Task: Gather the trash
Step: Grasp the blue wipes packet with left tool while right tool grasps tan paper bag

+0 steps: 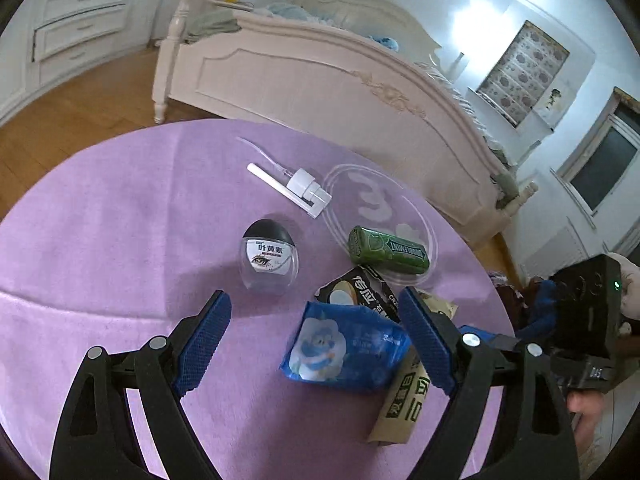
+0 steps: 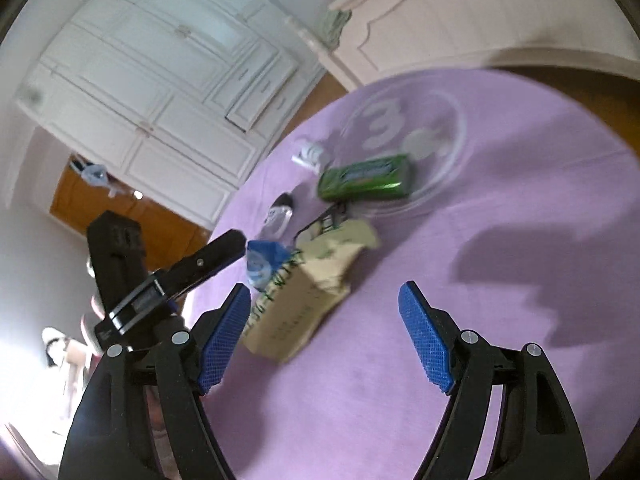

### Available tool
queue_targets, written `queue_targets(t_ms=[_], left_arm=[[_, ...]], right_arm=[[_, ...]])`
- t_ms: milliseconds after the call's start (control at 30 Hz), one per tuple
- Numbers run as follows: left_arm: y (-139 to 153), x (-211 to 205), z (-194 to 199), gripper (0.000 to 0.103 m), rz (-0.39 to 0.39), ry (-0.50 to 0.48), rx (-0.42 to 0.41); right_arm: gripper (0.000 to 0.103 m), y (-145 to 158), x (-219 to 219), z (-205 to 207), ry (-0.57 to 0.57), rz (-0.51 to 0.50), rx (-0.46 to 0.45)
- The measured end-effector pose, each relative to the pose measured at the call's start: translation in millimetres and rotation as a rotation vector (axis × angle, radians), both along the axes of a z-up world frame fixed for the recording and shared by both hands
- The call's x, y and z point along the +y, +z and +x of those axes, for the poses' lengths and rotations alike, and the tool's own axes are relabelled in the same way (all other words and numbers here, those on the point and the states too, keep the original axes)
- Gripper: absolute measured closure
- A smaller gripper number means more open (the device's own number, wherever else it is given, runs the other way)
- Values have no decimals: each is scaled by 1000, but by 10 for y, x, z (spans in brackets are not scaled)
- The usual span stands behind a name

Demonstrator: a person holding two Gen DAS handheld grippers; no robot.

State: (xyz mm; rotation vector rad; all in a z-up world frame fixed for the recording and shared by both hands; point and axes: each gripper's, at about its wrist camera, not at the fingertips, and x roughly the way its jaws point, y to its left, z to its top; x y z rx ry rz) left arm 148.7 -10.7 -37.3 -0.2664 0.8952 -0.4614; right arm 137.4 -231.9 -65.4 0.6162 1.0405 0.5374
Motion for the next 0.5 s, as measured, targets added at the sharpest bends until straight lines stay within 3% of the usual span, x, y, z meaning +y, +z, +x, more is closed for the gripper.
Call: queue_targets(t_ms=[133,233,367,500], left_arm=[[-32,-80,34,19,50,-64,2],[-111,-81,-15,34,95,-108,15],[-151,-97,-141,41,133,-146,7],[-161,-134,-287,46,177,-215,-4]], right_arm=[[27,-48,116,91,-19,25,45],[27,-51,197,151,-17,3,42],[58,-92,243,210,15,6,43],[61,-114,214,201,54,21,22]])
